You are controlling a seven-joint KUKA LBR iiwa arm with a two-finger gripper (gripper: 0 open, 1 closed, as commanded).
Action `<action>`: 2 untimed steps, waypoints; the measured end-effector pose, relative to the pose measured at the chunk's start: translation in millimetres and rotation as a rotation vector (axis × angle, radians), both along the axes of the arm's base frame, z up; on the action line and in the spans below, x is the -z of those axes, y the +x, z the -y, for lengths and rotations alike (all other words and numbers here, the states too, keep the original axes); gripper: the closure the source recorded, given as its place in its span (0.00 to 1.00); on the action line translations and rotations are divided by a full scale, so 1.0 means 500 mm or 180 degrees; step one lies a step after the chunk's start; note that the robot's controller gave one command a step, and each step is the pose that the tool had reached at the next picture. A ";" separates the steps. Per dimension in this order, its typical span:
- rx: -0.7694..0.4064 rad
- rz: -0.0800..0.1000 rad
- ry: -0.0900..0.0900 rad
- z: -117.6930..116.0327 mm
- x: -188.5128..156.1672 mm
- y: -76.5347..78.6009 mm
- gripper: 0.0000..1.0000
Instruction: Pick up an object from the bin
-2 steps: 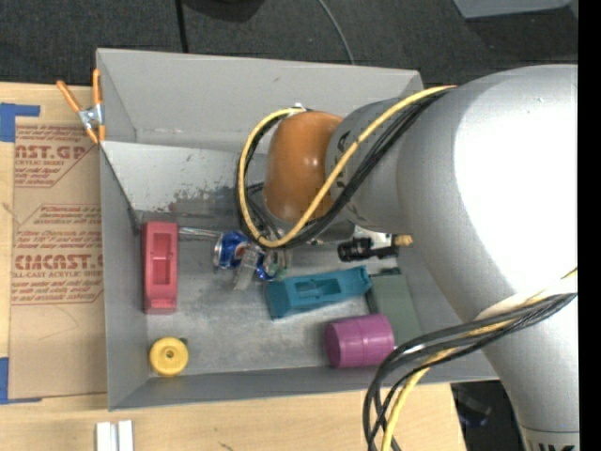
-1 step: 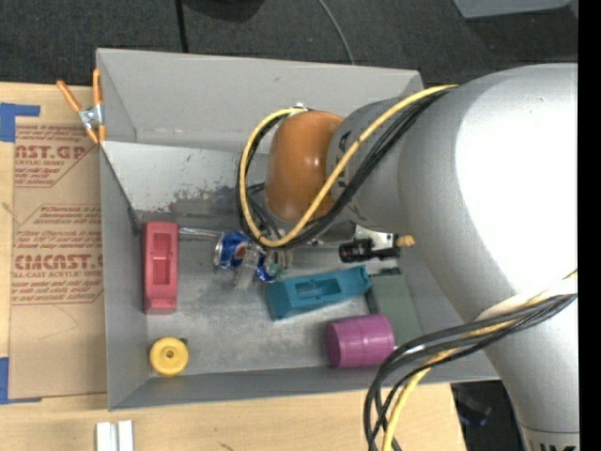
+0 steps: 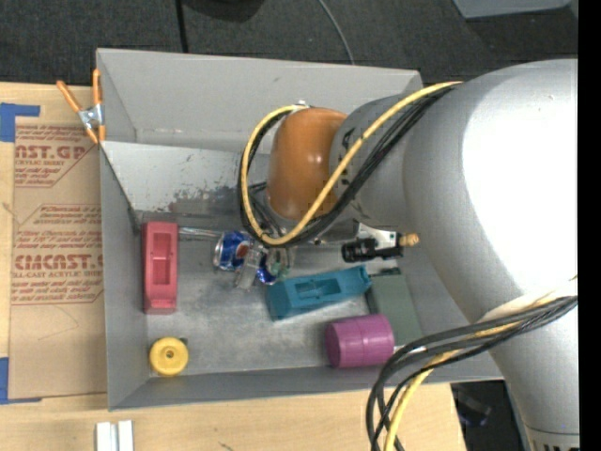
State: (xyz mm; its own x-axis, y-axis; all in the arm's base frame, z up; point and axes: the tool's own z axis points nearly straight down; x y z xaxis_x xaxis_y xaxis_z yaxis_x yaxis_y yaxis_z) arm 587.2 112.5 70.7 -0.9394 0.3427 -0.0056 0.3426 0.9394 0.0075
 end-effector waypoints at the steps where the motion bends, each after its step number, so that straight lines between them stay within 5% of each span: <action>1: -0.0006 -0.0006 0.0000 0.000 -0.043 -0.001 1.00; 2: -0.0007 0.0019 0.0005 -0.001 -0.069 0.003 1.00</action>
Offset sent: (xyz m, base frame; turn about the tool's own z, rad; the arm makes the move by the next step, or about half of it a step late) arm 0.0000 0.0001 0.0425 0.0000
